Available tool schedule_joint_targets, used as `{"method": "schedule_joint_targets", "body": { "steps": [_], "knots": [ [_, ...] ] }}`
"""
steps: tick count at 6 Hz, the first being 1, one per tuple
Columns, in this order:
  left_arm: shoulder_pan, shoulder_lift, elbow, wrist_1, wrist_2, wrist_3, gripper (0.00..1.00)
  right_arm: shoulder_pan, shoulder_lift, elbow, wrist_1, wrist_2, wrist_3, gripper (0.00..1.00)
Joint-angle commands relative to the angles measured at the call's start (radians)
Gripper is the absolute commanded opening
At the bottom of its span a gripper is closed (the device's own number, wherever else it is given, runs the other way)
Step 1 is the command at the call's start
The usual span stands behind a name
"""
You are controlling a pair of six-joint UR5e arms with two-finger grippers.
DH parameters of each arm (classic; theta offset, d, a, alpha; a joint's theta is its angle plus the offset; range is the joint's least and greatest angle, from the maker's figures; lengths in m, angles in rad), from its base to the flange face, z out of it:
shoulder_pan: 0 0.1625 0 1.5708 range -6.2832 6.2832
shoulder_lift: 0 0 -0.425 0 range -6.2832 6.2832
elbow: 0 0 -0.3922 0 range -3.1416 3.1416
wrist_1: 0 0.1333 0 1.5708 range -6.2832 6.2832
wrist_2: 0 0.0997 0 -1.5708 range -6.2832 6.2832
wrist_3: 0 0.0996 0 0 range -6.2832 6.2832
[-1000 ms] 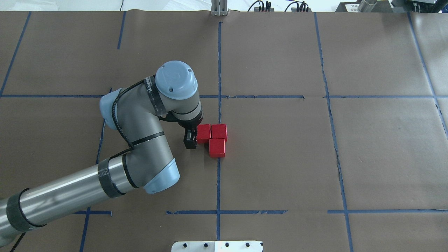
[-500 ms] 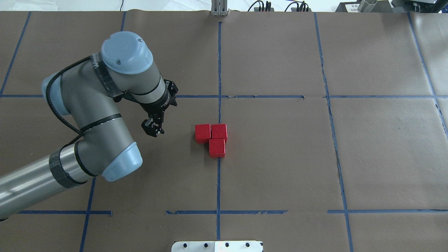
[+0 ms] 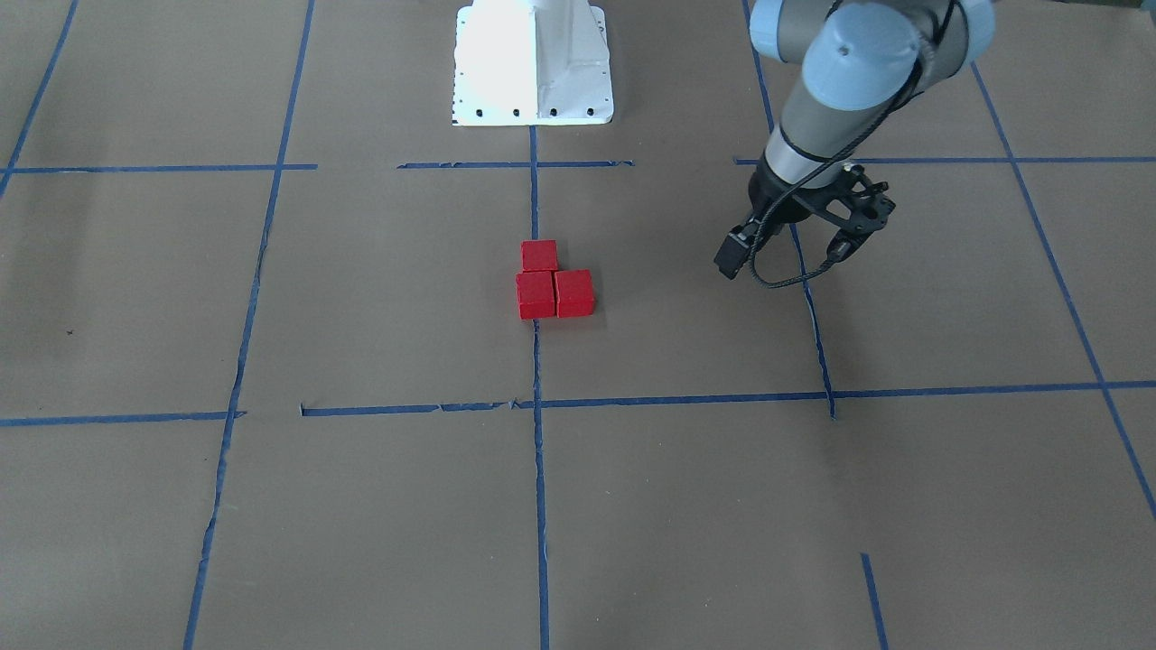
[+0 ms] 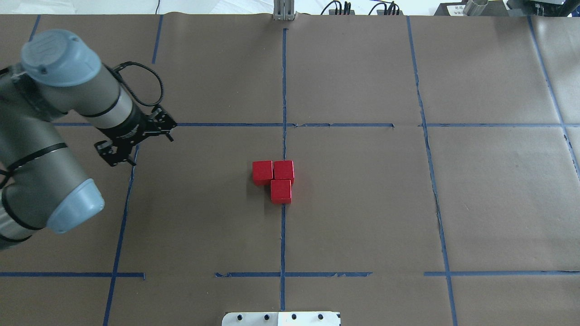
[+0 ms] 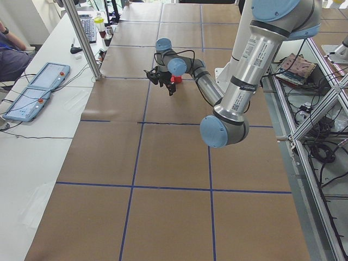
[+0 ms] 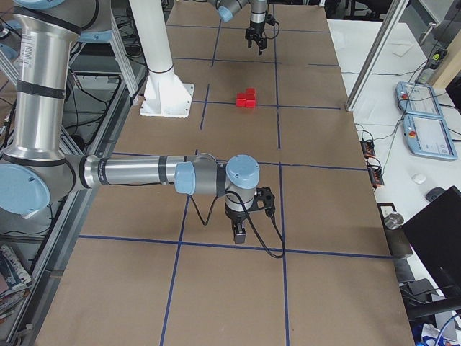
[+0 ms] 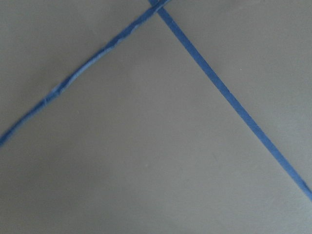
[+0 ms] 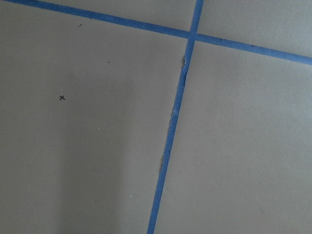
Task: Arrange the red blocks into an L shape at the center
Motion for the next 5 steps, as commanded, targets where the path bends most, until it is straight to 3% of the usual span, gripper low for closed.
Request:
{"method": "schedule_joint_targets", "body": {
  "steps": [1,2,3,5],
  "knots": [
    [-0.132,0.167,-0.059,-0.005,-0.023,0.55,1.0,0.0,0.001,0.001,0.0,0.0,0.0,1.0],
    [-0.25,0.207,-0.033,0.0,-0.047,0.853,1.0,0.0,0.001,-0.001,0.0,0.0,0.0,1.0],
    [-0.386,0.241,0.052,-0.006,-0.158,1.113,1.0,0.0,0.001,-0.001,0.0,0.0,0.0,1.0],
    [-0.62,0.295,0.258,-0.015,-0.205,1.525,1.0,0.0,0.001,-0.002,0.0,0.0,0.002,1.0]
  ]
}}
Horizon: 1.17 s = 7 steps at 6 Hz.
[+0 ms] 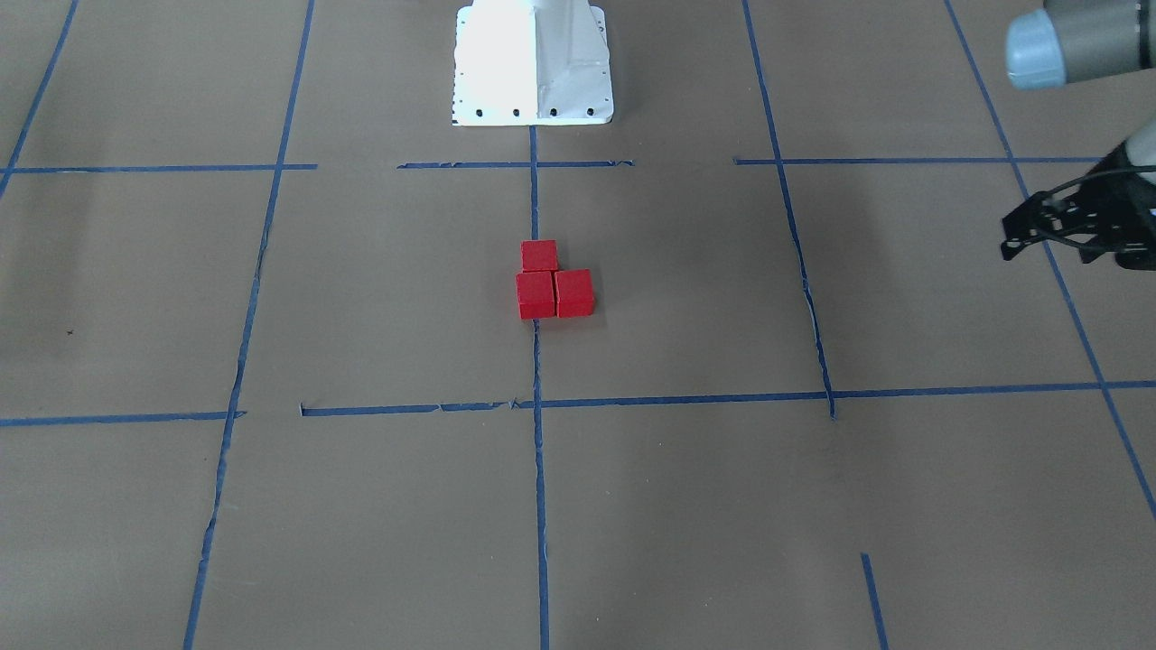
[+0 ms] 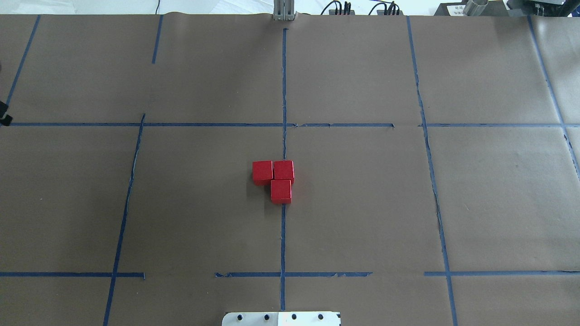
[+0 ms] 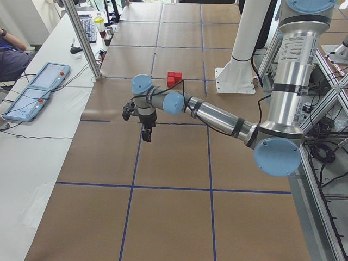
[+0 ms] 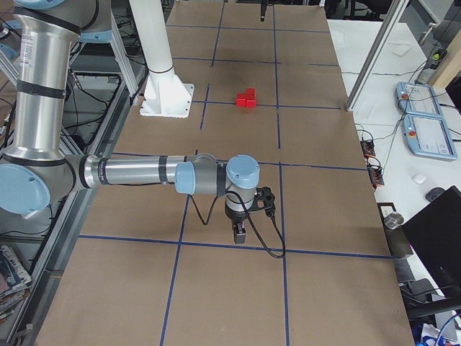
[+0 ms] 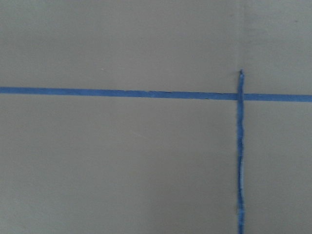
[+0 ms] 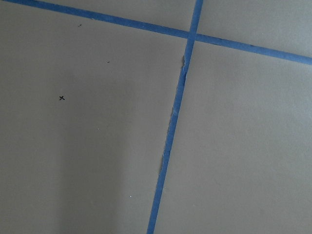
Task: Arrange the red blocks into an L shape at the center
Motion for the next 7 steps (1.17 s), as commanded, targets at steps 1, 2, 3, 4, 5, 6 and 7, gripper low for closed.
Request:
{"method": "schedule_joint_targets", "body": {
  "steps": [1,2,3,4,5,6,7],
  "knots": [
    [-0.202,0.044,0.169,-0.008,-0.02,0.315,1.0,0.0,0.0,0.0,0.0,0.0,0.006,1.0],
    [-0.236,0.091,0.171,-0.005,-0.044,0.313,1.0,0.0,0.0,0.0,0.0,-0.002,0.006,1.0],
    [-0.236,0.132,0.167,-0.01,-0.052,0.295,1.0,0.0,0.0,0.001,0.0,0.0,0.007,1.0],
    [-0.236,0.137,0.167,-0.011,-0.052,0.278,1.0,0.0,0.0,0.003,0.0,0.0,0.007,1.0],
    [-0.236,0.137,0.148,-0.017,-0.052,0.269,1.0,0.0,-0.001,0.003,0.0,0.0,0.007,1.0],
    [-0.236,0.137,0.144,-0.049,-0.055,0.267,1.0,0.0,-0.005,0.003,0.0,0.0,0.01,1.0],
    [-0.226,0.134,0.147,-0.047,-0.04,0.267,1.0,0.0,-0.008,0.003,0.0,-0.002,0.012,1.0]
  ]
}}
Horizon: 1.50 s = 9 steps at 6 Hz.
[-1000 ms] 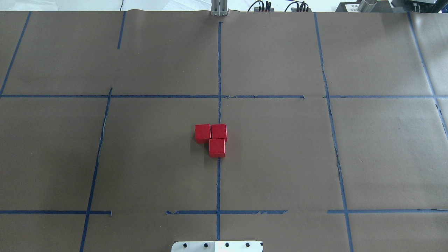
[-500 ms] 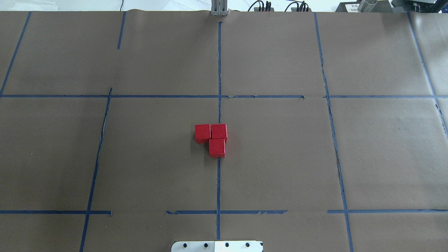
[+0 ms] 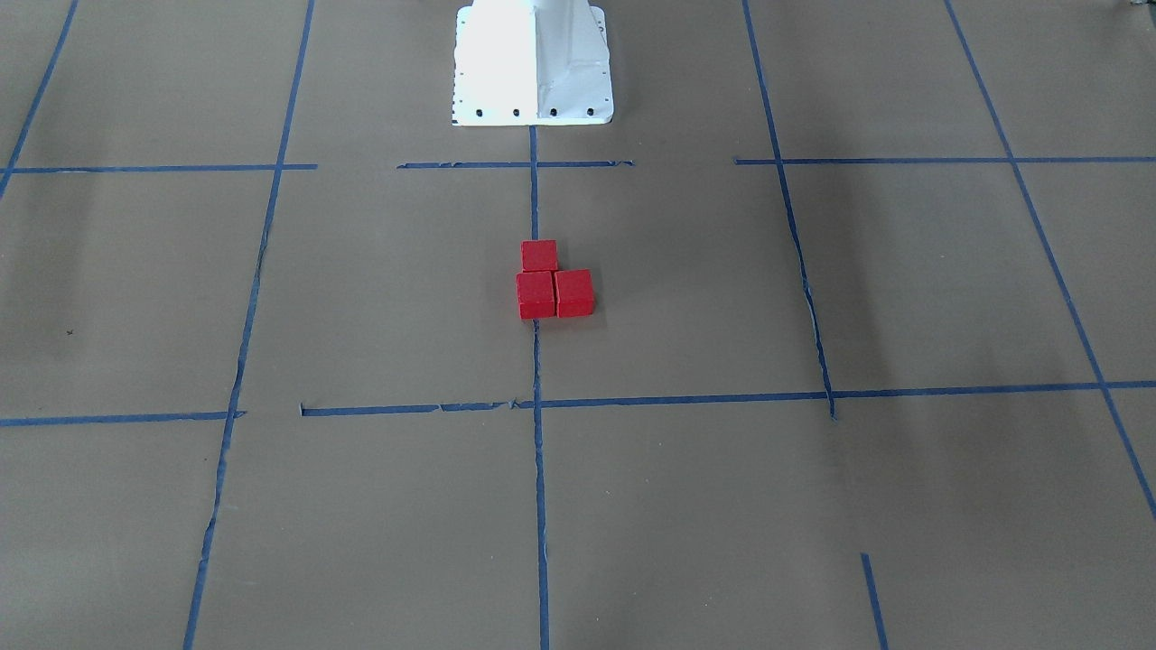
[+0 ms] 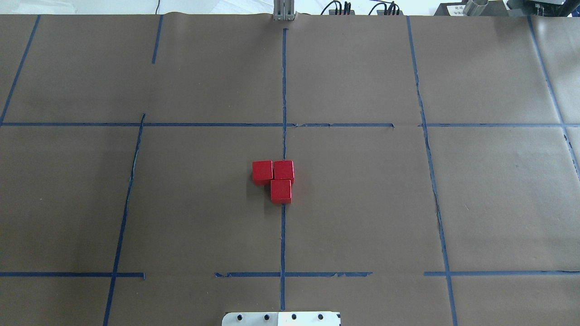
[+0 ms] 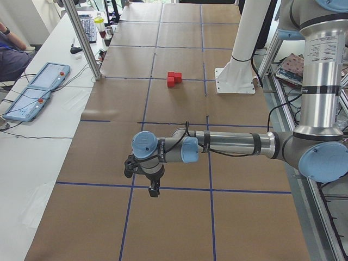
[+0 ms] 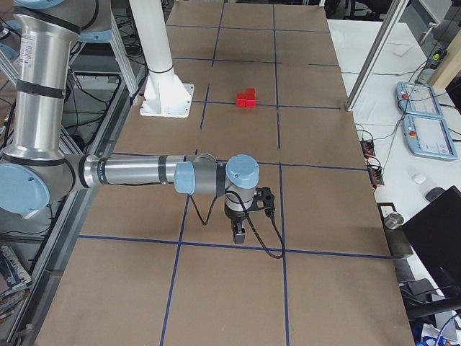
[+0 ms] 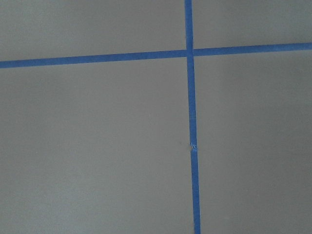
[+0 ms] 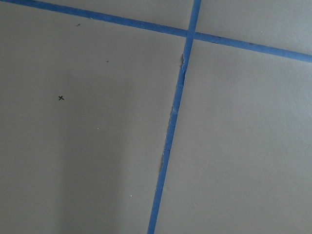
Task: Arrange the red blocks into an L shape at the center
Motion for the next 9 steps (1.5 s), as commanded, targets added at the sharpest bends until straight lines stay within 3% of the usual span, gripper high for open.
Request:
{"method": "schedule_joint_targets", "body": {
  "steps": [1,9],
  "knots": [
    [0.009,-0.002,-0.006,-0.008,0.01,0.005,1.0,0.0,-0.006,0.002,0.002,-0.001,-0.001,1.0],
    [0.01,0.012,-0.017,-0.003,-0.001,0.009,1.0,0.0,-0.007,-0.006,0.0,-0.001,0.006,1.0]
  ]
}}
